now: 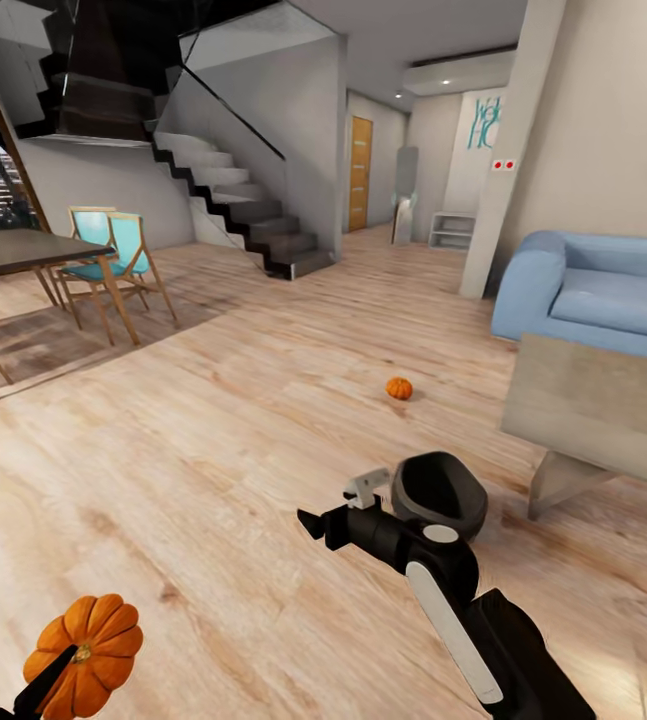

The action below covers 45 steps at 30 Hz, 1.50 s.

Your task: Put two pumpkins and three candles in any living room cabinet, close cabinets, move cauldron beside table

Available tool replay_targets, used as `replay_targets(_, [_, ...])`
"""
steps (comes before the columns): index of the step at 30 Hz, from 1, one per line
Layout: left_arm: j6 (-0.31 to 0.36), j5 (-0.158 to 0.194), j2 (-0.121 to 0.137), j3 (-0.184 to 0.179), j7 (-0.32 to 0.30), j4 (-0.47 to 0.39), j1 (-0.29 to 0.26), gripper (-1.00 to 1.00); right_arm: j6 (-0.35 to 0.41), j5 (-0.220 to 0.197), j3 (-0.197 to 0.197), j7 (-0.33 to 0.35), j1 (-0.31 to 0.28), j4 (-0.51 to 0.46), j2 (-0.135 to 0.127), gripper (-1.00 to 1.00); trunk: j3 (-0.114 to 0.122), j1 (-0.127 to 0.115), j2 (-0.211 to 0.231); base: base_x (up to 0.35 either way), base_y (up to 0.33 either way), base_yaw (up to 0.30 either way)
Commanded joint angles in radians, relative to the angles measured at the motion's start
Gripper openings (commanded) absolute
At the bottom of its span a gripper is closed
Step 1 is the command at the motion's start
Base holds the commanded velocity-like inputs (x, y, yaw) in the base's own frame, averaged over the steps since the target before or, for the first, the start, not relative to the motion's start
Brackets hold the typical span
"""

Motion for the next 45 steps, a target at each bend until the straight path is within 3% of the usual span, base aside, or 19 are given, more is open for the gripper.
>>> replay_targets(1, [0.009,0.01,0.0,0.001,0.001,0.0,0.0,-1.0,0.004,0.002,0.0,0.002,0.001,-0.001,0.0,1.0,-0.001,0.0,0.0,0.13,0.286,0.0])
replay_targets(30, [-0.004,0.015,-0.007,-0.006,0.023,-0.001,0.0,-1.0,0.011,0.002,-0.016,0.001,-0.004,-0.001,0.003,1.0,-0.001,0.0,0.0,0.157,0.281,-0.002])
replay_targets(39, [-0.005,0.014,-0.007,-0.006,0.023,-0.001,0.0,-1.0,0.019,0.002,-0.055,0.0,-0.011,-0.001,0.005,1.0,-0.001,0.0,0.0,0.213,0.247,-0.258])
replay_targets(45, [-0.005,0.014,-0.007,-0.006,0.034,0.0,0.0,-1.0,0.021,0.002,-0.057,0.0,-0.009,-0.001,0.004,1.0,-0.001,0.0,0.0,0.215,0.246,-0.3])
